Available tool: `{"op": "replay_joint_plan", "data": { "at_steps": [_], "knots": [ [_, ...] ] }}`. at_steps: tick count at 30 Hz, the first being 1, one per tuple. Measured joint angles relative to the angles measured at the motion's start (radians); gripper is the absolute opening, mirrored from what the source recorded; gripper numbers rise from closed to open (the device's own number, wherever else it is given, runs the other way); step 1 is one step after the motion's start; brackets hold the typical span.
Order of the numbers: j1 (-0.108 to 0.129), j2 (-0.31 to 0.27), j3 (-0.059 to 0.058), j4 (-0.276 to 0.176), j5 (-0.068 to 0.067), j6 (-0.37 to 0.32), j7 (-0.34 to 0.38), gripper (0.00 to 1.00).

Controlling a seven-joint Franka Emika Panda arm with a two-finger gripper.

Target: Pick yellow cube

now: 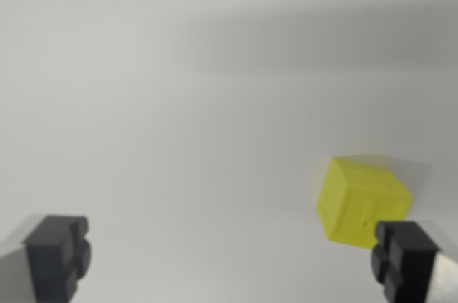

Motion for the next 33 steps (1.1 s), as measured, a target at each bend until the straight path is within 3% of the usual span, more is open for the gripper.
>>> {"op": "replay_joint_plan", "data": {
  "at_steps": [33],
  "knots": [
    [-0.115, 0.060, 0.000, -0.193, -0.008, 0.264, -0.025, 1.00]
  ]
}}
